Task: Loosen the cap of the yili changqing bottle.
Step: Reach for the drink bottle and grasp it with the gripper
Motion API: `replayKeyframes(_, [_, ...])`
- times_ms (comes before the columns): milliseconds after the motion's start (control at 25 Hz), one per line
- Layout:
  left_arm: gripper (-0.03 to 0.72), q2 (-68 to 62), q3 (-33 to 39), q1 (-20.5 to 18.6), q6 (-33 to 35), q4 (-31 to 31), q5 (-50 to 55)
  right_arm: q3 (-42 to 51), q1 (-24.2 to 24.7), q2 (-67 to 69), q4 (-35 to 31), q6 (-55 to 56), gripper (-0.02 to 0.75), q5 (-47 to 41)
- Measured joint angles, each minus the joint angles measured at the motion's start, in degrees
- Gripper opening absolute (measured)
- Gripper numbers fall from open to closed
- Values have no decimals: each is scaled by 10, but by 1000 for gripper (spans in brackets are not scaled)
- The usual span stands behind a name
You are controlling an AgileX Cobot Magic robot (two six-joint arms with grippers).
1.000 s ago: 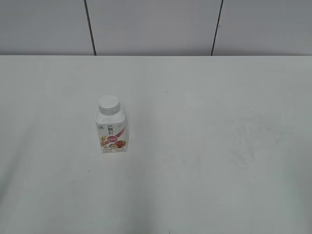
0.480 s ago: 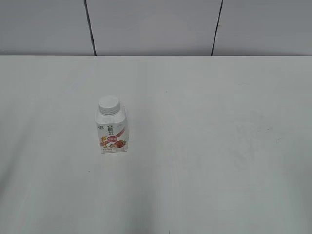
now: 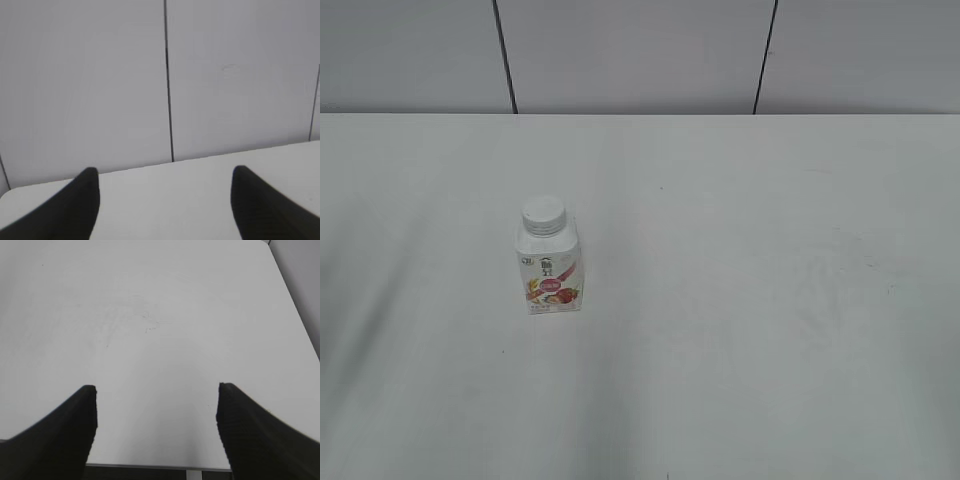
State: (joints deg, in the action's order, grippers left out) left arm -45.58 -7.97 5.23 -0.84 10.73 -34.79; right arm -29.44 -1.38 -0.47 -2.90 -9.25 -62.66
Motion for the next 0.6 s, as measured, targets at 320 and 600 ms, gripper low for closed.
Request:
replayKeyframes(320, [571, -258, 1, 0, -4, 50, -172, 0, 0, 0, 0, 0, 586, 0])
replayKeyframes(600, [601, -477, 0, 0, -47, 163, -329, 0, 0, 0, 0, 0, 586, 0])
